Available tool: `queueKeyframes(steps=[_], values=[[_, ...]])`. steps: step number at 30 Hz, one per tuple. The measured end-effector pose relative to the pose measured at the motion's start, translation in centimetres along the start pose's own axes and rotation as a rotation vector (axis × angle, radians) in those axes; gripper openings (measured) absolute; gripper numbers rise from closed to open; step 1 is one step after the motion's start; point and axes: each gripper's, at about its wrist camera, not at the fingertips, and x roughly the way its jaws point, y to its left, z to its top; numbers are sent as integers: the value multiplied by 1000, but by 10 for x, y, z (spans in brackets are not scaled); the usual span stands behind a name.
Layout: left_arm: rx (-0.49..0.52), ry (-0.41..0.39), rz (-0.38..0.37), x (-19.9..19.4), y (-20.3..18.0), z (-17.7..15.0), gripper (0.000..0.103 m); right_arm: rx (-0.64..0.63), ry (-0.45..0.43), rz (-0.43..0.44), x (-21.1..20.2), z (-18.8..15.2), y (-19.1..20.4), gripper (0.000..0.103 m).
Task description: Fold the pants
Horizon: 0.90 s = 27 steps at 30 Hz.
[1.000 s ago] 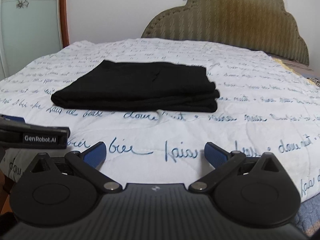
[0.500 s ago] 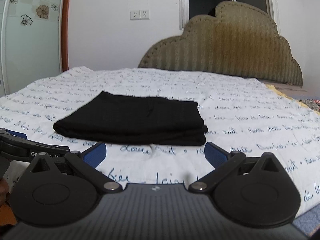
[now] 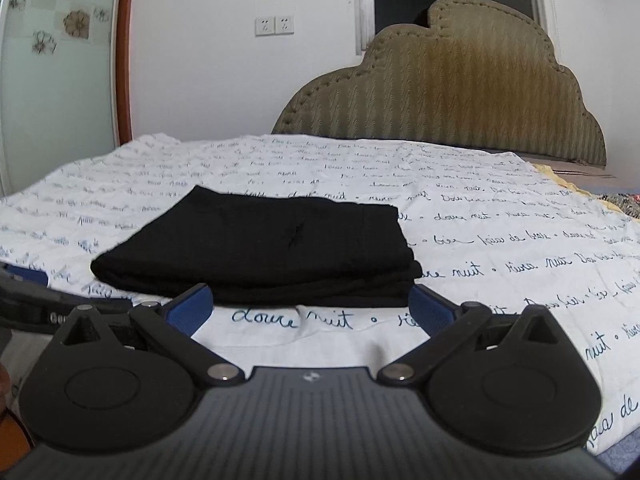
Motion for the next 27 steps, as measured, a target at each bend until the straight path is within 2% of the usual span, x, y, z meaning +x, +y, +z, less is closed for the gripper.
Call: queueKeyframes(steps=[6,27], values=[[-4,5,-17,6,-2,3,103,-63,4,-24,2,-3,5,103],[10,13,-16,10,-8,-1,103,-40,44,2,7,-14,1,103]])
